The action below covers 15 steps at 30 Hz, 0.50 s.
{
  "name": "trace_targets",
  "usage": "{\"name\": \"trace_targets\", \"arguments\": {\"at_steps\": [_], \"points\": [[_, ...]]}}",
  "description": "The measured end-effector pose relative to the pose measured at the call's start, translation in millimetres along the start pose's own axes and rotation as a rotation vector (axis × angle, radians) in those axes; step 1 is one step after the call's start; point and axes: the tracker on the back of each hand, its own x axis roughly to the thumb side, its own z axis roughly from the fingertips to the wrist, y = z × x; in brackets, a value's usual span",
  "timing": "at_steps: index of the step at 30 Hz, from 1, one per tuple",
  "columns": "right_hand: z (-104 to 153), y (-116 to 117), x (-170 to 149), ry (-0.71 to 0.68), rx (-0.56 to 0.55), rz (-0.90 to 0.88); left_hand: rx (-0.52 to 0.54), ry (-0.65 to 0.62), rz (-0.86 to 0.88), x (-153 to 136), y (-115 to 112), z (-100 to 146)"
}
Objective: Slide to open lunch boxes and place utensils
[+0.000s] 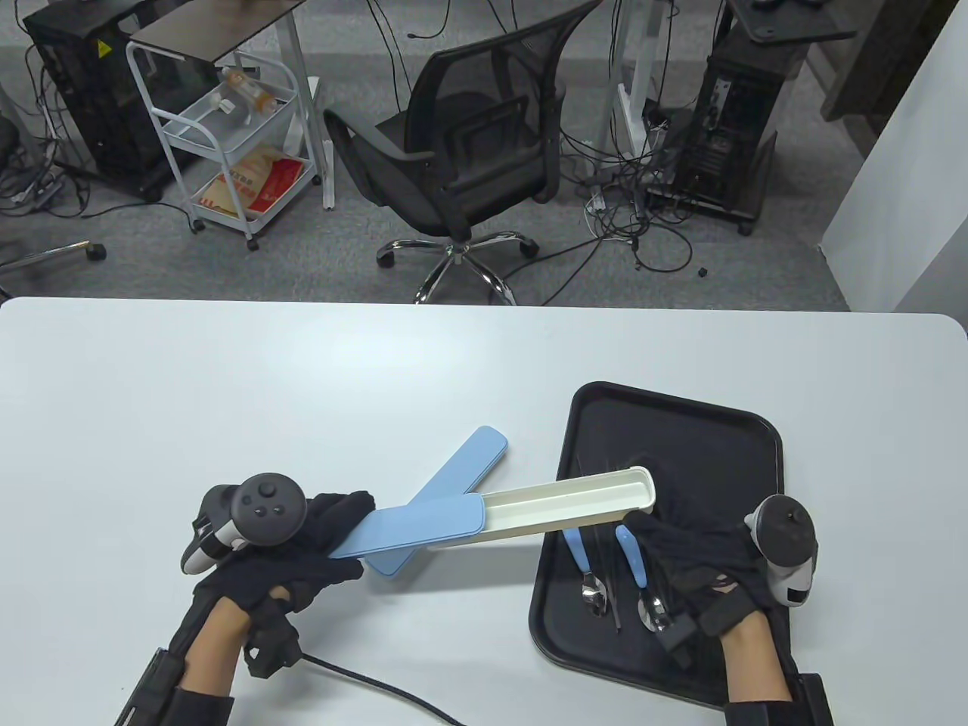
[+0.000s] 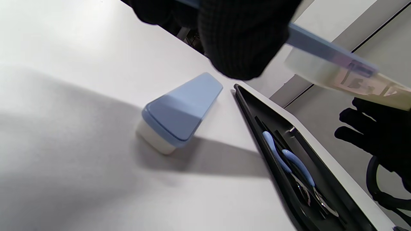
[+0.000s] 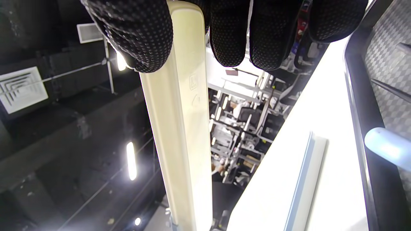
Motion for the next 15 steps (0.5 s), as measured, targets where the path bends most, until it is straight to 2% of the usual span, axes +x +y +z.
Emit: {"name": "trace_targets", "arguments": {"at_steps": [8, 10, 12, 15], "points": [[2, -5, -2, 0.050, -0.074, 0.016, 0.046, 0.017, 0.010, -3, 3, 2], [4, -10, -2, 0.131, -0.143, 0.149, 0.077, 0.034, 0.032, -6, 6, 3], [6, -11, -1, 0.246, -0.205, 0.377, 0.097, 0.047, 0.042, -8, 7, 3], [5, -7, -3, 0.365, -0.219, 0.628, 0.102, 0.057, 0.039, -8, 7, 3]]}}
